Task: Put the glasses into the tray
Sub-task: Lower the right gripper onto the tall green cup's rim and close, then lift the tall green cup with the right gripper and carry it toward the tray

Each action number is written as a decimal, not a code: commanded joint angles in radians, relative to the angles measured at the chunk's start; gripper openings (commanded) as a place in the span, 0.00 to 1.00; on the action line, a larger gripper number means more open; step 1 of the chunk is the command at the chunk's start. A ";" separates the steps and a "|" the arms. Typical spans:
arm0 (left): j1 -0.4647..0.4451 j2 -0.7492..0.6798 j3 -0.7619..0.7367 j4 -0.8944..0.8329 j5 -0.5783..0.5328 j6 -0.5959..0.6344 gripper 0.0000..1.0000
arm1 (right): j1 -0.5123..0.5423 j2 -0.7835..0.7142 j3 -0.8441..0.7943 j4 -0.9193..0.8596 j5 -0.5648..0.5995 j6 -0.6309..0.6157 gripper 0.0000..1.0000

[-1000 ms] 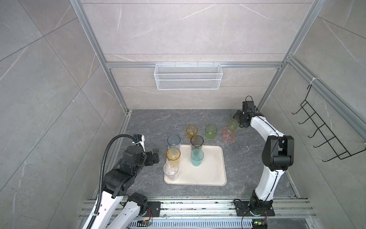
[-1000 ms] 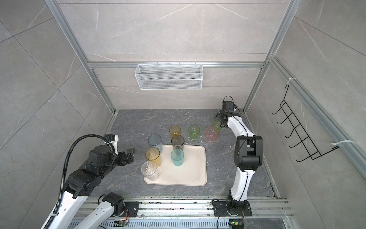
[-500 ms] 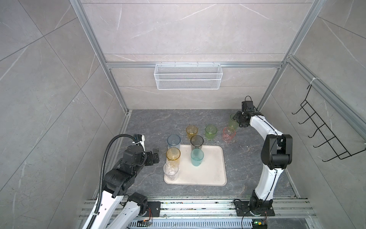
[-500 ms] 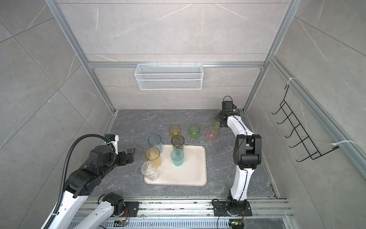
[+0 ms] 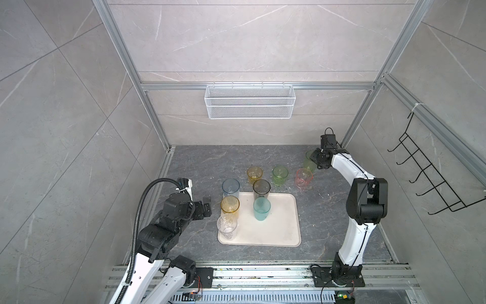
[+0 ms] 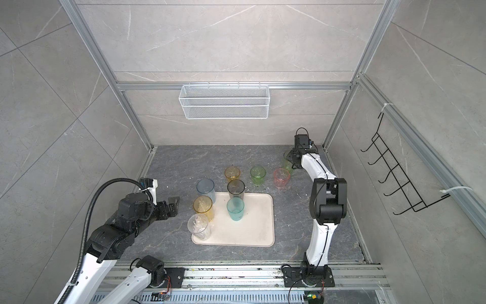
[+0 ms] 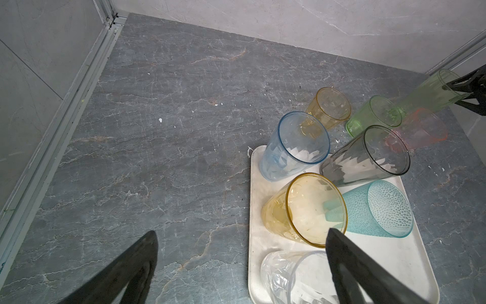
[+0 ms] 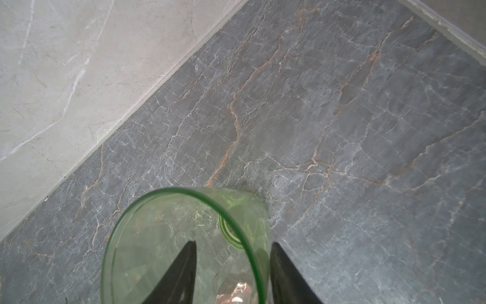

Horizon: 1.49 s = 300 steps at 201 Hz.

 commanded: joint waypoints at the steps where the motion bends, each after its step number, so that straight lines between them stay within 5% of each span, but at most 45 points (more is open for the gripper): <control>1: 0.006 -0.004 0.003 0.023 -0.001 -0.008 1.00 | -0.002 -0.007 0.000 -0.023 0.003 -0.017 0.45; 112: 0.006 -0.007 0.003 0.023 0.001 -0.008 1.00 | -0.003 -0.026 -0.009 -0.021 0.000 -0.031 0.30; 211: 0.006 -0.011 0.004 0.021 -0.003 -0.008 1.00 | -0.002 -0.079 -0.047 0.011 -0.049 -0.027 0.01; 300: 0.006 -0.013 0.003 0.022 -0.002 -0.011 1.00 | 0.012 -0.207 -0.173 0.080 -0.096 -0.003 0.00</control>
